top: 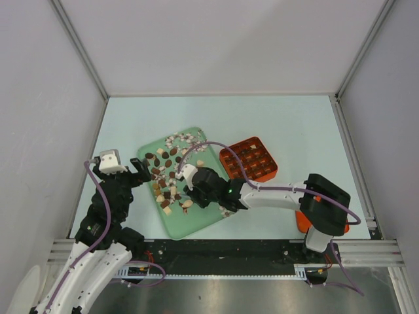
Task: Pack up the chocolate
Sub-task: Adjust the fake chocolate on the plate.
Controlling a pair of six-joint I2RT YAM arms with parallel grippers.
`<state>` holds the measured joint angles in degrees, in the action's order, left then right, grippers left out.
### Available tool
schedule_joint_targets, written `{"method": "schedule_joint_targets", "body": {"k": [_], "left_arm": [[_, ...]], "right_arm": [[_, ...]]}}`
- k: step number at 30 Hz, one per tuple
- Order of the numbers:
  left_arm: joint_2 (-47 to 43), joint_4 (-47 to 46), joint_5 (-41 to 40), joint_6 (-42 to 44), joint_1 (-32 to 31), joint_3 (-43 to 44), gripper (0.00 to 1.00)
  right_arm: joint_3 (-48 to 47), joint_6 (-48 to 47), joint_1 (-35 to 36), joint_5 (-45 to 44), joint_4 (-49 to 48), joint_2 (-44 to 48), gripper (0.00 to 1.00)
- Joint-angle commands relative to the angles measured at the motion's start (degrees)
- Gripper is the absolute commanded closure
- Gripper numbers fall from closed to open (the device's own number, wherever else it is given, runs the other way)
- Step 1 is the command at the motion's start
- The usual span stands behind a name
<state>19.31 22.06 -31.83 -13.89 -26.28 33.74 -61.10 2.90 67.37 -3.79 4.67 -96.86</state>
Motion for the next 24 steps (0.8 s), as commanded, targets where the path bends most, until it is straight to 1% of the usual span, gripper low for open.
{"method": "schedule_joint_targets", "body": {"k": [1,8,13,21,24], "left_arm": [[-0.7,-0.4,-0.9,0.9,0.5,-0.2,0.08],[-0.6,-0.5,-0.9,1.0,0.5,-0.2,0.08],[-0.4,-0.6,-0.7,1.1,0.6,-0.2,0.08],[-0.2,-0.7,-0.5,1.1,0.6,-0.2,0.08],[-0.2,-0.7,-0.5,1.1,0.6,-0.2,0.08]], "right_arm": [[-4.4,-1.1,0.5,-1.4,-6.5,-2.3,0.75],[-7.6,-1.4,0.5,-1.7,-7.7,-5.6,0.75],[-9.2,-1.8,0.5,0.4,-6.6,-7.6,0.75],[-9.9,-2.8,0.3,1.5,0.0,-8.8,0.76],[-9.8,-4.4,0.0,-0.5,3.2,-8.4,0.77]]}}
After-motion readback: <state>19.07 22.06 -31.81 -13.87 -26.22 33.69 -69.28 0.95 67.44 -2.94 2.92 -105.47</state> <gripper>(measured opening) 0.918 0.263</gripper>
